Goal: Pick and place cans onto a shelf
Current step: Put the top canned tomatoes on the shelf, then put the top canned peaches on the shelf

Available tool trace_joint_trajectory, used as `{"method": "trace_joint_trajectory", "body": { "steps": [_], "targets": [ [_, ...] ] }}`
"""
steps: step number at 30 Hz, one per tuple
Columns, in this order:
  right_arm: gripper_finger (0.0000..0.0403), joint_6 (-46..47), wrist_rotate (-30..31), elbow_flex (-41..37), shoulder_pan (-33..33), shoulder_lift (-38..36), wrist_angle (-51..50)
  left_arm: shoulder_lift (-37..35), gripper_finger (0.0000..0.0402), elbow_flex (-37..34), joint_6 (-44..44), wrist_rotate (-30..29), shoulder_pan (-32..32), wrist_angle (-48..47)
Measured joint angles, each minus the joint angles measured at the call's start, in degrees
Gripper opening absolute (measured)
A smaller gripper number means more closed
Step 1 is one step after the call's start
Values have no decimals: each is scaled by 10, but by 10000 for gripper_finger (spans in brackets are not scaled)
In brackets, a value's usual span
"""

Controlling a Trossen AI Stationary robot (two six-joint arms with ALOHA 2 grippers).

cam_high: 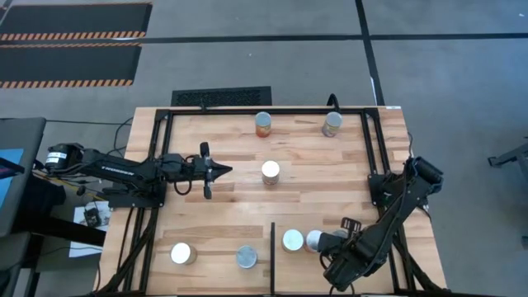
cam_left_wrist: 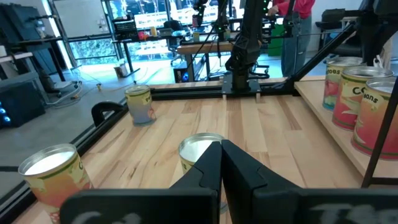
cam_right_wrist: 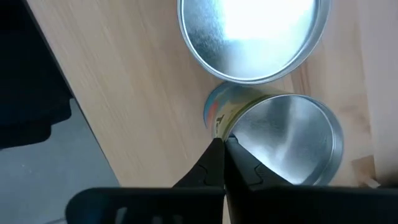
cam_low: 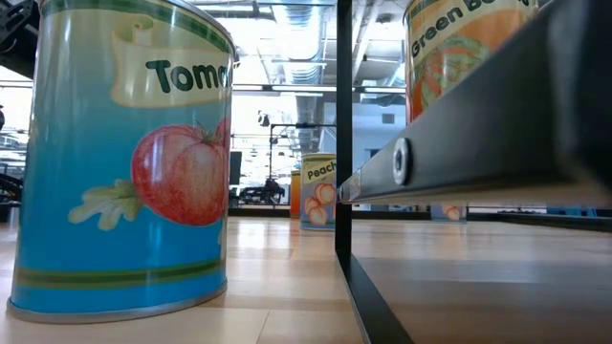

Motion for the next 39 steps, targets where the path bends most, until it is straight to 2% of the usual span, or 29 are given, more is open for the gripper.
{"method": "trace_joint_trajectory", "body": {
  "steps": [4,18,22,26,29,33,39],
  "targets": [
    [28,4,0,0,0,0,-1,0,0,0,0,0,0,0],
    [117,-5,2,0,0,-3,-6,0,0,0,1,0,0,0],
    [119,-9,1,0,0,-16,-7,0,0,0,1,0,0,0],
    [96,-11,8,0,0,-45,-13,0,0,0,1,2,0,-1],
    [63,-24,56,0,5,-67,-16,0,0,0,2,16,0,-2],
    [11,-73,166,0,18,-98,-11,0,0,0,1,30,0,-8],
    [8,-176,316,-84,26,-168,111,0,0,0,1,30,0,-10]
  ]
}}
